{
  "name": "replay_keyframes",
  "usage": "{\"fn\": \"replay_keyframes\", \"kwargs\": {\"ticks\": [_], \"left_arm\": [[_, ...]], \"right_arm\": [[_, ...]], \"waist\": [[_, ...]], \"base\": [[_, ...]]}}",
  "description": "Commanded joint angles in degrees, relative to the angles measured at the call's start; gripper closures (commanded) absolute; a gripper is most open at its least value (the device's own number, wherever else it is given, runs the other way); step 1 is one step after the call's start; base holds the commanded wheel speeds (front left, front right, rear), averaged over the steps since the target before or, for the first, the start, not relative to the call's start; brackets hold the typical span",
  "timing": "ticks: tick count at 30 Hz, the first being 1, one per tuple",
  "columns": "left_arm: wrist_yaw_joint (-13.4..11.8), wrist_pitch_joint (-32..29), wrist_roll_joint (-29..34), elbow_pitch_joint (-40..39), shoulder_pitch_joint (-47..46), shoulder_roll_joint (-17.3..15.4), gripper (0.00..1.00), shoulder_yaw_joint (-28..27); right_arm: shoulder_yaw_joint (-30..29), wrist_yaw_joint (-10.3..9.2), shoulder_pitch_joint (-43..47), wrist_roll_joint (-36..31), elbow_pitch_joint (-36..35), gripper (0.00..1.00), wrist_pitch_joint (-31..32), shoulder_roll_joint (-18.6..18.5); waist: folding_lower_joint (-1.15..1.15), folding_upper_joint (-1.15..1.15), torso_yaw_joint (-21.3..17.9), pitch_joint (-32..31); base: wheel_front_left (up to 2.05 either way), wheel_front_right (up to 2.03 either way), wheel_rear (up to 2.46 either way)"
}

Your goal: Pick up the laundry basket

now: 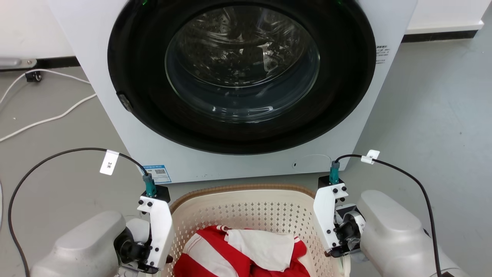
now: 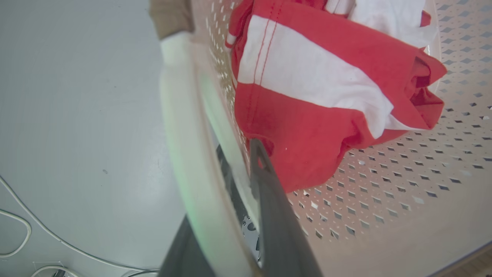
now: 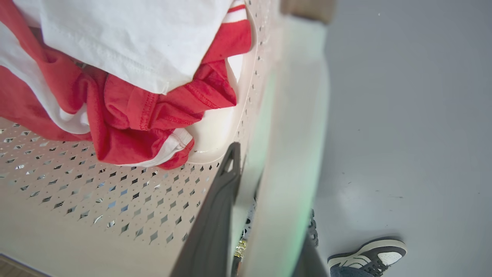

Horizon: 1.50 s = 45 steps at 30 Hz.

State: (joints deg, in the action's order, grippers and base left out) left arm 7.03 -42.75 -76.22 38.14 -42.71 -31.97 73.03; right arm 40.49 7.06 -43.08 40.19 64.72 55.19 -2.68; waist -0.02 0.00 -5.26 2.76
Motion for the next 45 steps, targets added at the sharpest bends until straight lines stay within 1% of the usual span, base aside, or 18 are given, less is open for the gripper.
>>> {"fn": "replay_keyframes", "kwargs": {"ticks": [1, 15, 25, 45], "left_arm": [[0.75, -0.98, 0.39, -0.05, 0.99, -0.25, 1.0, 0.55], [0.75, -0.66, 1.53, 2.0, 2.02, 1.32, 1.0, 0.57], [0.74, -0.65, 2.01, 2.87, 2.1, 1.97, 1.0, 0.6], [0.74, -0.21, 2.34, 3.22, 1.94, 2.28, 1.0, 0.59]], "right_arm": [[0.48, 0.78, 0.09, 0.11, -0.34, 1.0, -0.11, -0.33], [1.98, 0.78, -1.24, 1.59, 1.68, 1.0, -1.02, -0.37], [3.16, 0.78, -1.95, 2.7, 1.83, 1.0, -1.22, -0.37], [5.06, 0.78, -2.46, 4.41, 2.43, 1.0, -1.94, -0.35]], "waist": [[0.02, 0.0, -0.17, -0.29], [0.02, 0.0, -0.76, -2.02], [0.02, 0.0, -0.9, -2.45], [0.02, 0.0, -0.72, -2.84]], "base": [[0.0, 0.0, 0.0], [0.0, 0.0, 0.0], [0.0, 0.0, 0.0], [0.0, 0.0, 0.0]]}}
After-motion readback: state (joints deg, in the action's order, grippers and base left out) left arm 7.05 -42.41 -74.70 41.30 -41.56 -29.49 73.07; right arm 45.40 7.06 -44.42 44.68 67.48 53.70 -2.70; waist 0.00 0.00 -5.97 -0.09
